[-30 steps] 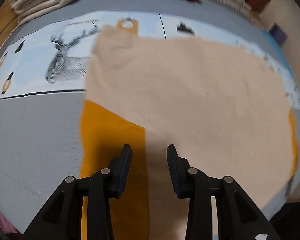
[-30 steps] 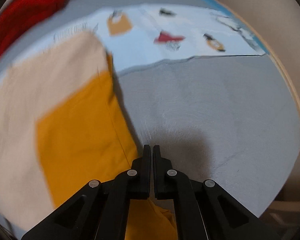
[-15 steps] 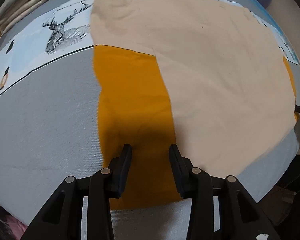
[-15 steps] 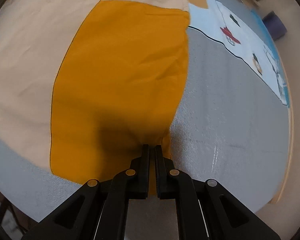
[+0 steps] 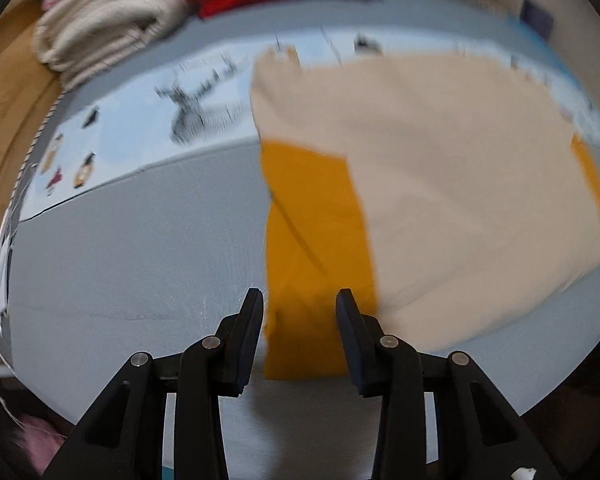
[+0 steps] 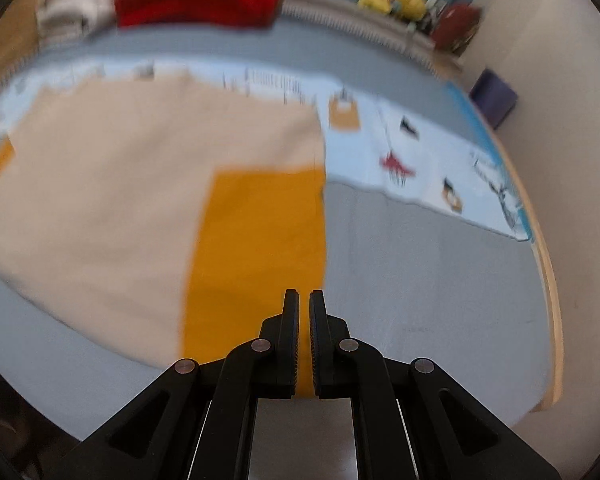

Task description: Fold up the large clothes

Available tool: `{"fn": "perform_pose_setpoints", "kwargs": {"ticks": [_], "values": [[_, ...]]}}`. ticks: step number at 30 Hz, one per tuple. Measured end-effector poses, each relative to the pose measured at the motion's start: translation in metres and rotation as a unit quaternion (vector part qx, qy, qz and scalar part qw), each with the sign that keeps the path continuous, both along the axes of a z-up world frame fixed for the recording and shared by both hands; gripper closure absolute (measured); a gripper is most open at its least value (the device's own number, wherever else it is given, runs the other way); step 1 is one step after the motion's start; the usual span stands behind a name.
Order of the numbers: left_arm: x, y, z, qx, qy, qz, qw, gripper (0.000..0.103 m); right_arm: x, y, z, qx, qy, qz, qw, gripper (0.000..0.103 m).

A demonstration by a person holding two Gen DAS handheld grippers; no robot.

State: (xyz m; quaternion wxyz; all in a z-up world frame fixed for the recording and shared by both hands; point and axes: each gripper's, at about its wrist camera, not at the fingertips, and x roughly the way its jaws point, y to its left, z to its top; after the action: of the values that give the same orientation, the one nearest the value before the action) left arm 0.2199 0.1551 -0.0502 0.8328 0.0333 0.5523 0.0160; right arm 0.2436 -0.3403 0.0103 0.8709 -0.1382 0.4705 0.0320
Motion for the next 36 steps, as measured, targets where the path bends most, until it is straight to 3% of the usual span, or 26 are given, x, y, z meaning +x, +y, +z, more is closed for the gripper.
{"fn": "perform_pose_setpoints", "kwargs": {"ticks": [5,9,14,21,23,25,29,32,34,36], "values": [[-0.038,-0.015,0.040,-0.041,-0.063,0.033,0.9966,0.068,-0.018,0.019,0.024,0.018,-0.044,0.011,0.999,0.097],[-0.072,-0.033,0.042,-0.059,-0.093,0.049,0.9927,0.076,-0.034,0.036,0.039,0.044,-0.062,0.015,0.997,0.097],[-0.101,-0.047,0.034,-0.083,-0.104,0.073,0.9884,0.087,-0.056,0.052,0.040,0.078,-0.064,0.013,0.995,0.097],[-0.100,-0.046,0.006,-0.103,-0.126,0.076,0.9837,0.090,-0.070,0.081,0.039,0.092,-0.073,0.041,0.992,0.097],[-0.094,-0.041,-0.009,-0.111,-0.101,0.099,0.9837,0.092,-0.065,0.088,0.032,0.095,-0.069,0.045,0.992,0.097],[-0.090,-0.033,-0.015,-0.148,-0.100,0.120,0.9767,0.092,-0.060,0.094,0.026,0.096,-0.063,0.048,0.992,0.097],[-0.088,-0.020,-0.025,-0.178,-0.091,0.145,0.9690,0.092,-0.046,0.106,0.017,0.116,-0.046,0.048,0.991,0.097],[-0.091,-0.004,-0.034,-0.216,-0.080,0.173,0.9577,0.092,-0.034,0.124,0.006,0.129,-0.023,0.061,0.990,0.097],[-0.091,0.008,-0.046,-0.256,-0.061,0.191,0.9456,0.090,-0.028,0.137,-0.001,0.132,-0.007,0.071,0.989,0.097],[-0.090,0.018,-0.056,-0.286,-0.046,0.206,0.9349,0.082,-0.020,0.153,-0.014,0.132,0.016,0.086,0.987,0.097]]}}
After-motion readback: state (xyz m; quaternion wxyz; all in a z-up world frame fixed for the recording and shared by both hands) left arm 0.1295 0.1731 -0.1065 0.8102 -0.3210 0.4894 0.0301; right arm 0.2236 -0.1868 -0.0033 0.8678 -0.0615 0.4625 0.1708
